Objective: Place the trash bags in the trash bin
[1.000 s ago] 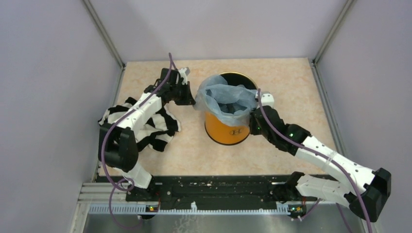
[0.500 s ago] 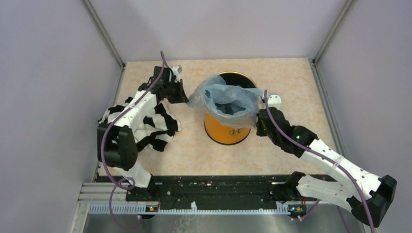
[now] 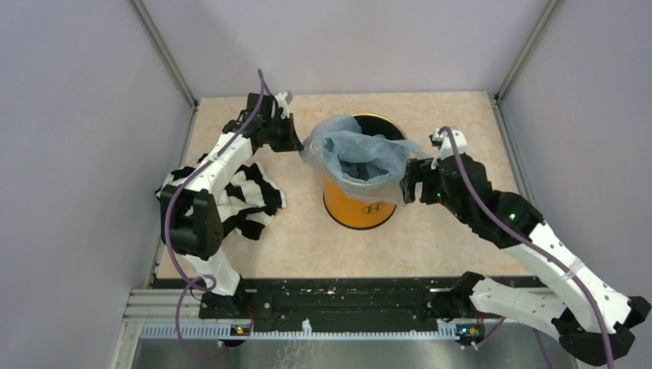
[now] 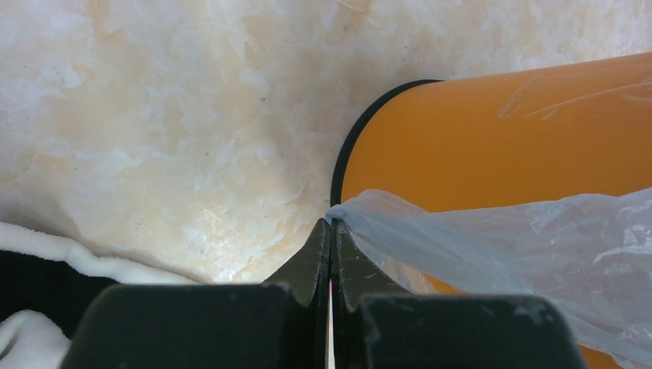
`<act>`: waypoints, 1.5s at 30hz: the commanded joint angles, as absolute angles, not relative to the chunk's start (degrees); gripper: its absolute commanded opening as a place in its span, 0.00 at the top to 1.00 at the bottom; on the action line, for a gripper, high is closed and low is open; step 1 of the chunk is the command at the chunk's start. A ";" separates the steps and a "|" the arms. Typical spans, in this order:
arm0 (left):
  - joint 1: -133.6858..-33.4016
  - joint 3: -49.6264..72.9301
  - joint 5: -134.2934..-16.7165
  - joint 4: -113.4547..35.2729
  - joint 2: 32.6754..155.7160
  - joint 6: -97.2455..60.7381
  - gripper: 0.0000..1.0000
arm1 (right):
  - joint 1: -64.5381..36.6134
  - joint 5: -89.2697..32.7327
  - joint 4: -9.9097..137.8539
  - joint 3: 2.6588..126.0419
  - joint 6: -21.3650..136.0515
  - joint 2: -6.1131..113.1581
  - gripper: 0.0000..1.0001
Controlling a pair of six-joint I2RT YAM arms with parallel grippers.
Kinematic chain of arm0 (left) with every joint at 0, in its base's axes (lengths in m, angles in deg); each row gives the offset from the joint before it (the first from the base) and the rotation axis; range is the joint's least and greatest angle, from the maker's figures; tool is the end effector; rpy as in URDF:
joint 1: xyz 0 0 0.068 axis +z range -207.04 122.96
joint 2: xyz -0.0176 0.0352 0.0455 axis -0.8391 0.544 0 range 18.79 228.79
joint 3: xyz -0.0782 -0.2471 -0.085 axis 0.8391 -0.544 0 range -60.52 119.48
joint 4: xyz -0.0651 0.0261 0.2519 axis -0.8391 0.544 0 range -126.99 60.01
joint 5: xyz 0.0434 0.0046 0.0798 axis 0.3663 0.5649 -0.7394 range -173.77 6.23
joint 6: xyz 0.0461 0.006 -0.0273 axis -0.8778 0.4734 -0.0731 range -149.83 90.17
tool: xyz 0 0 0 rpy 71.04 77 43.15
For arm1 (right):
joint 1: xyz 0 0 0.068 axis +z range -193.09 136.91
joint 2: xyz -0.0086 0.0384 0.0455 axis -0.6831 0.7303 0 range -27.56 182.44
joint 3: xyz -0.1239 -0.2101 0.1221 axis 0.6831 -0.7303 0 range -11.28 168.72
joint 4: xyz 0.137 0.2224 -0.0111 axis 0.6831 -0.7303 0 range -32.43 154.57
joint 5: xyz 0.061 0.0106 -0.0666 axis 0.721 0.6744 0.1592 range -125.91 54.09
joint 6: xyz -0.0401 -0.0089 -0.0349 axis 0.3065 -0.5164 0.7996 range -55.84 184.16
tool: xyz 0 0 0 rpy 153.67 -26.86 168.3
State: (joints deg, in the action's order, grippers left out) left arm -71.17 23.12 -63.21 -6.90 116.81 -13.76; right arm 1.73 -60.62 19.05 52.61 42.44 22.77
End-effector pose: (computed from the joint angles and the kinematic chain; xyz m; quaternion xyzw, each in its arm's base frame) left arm 0.3710 -0.1062 0.2969 0.0536 0.9083 -0.2581 0.3247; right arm 0.1281 0.1063 0.3762 -0.0693 0.8577 0.1036 0.4989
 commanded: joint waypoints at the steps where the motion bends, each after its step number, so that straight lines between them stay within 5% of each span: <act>1: -71.46 25.99 -62.40 -7.96 117.18 -15.29 1.00 | 1.48 -56.17 19.51 61.85 48.79 22.84 0.20; 8: -71.46 26.87 -62.12 -7.81 117.44 -15.46 1.00 | -1.99 -43.12 24.15 73.47 58.78 35.58 0.34; 19: -71.46 26.82 -60.05 -9.34 118.59 -13.72 1.00 | -10.12 -26.71 31.12 78.98 65.85 47.32 0.34; 28: -71.46 27.69 -59.62 -11.59 118.81 -12.71 1.00 | -10.31 -23.35 25.78 84.43 68.90 54.46 0.52; 37: -71.46 28.75 -59.70 -11.11 118.46 -12.60 1.00 | -10.76 -21.43 24.58 83.28 69.23 54.39 0.53; 43: -71.46 29.74 -59.25 -11.02 118.81 -12.16 1.00 | -11.18 -26.79 26.61 83.57 67.00 55.56 0.95; 45: -71.61 29.70 -58.86 -11.51 118.96 -11.79 1.00 | -11.50 -30.22 27.55 84.95 66.04 56.78 1.00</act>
